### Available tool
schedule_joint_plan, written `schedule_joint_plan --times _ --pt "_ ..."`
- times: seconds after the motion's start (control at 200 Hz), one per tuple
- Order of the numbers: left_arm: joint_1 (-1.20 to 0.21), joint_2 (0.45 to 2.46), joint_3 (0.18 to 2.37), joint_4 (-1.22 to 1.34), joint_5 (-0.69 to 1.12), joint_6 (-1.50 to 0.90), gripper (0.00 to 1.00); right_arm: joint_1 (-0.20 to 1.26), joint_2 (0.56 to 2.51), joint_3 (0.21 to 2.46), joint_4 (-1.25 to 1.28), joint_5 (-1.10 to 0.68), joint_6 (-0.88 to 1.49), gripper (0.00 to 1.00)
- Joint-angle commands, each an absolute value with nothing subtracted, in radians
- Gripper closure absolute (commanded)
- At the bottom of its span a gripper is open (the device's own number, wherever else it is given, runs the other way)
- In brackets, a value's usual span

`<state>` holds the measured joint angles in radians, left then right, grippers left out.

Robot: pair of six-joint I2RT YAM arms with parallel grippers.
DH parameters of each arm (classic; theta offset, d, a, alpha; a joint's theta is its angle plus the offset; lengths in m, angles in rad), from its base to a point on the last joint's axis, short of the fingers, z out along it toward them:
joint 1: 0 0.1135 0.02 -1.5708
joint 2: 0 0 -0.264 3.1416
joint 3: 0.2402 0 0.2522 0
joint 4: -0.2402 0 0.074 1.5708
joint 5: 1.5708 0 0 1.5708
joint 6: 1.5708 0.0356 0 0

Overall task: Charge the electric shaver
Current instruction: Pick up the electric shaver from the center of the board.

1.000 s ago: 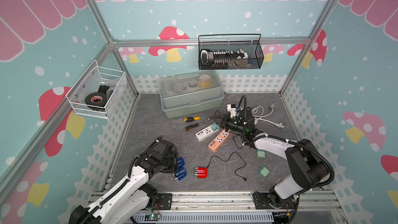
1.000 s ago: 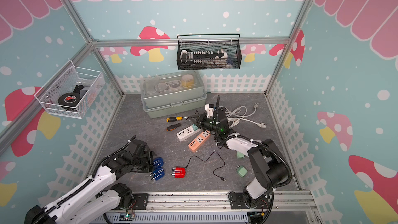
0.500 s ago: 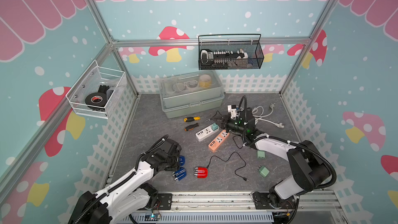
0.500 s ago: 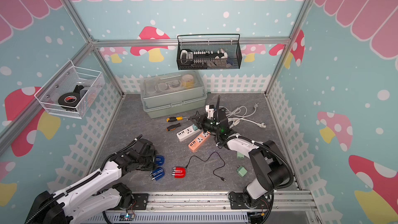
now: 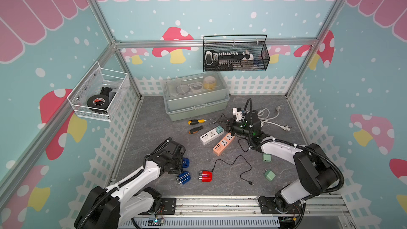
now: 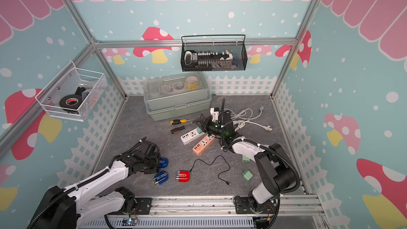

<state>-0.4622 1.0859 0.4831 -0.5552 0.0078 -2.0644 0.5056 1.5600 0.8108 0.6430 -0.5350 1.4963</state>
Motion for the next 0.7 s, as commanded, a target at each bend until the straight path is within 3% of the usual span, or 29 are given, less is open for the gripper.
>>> schedule_joint_plan --times 0.0,0.115,0.695 --pt "-0.439 1.111 0.526 -0.592 0.006 -2.174 0.33 0.506 1.55 0.796 0.652 -0.534 1.5 1.0" --pt "-0.391 1.173 0.56 -0.564 0.03 -2.075 0.29 0.506 1.557 0.796 0.654 -0.539 1.502 1.0" --pt "-0.38 1.378 0.687 -0.629 0.095 -1.87 0.32 0.504 1.578 0.788 0.666 -0.538 1.523 1.0"
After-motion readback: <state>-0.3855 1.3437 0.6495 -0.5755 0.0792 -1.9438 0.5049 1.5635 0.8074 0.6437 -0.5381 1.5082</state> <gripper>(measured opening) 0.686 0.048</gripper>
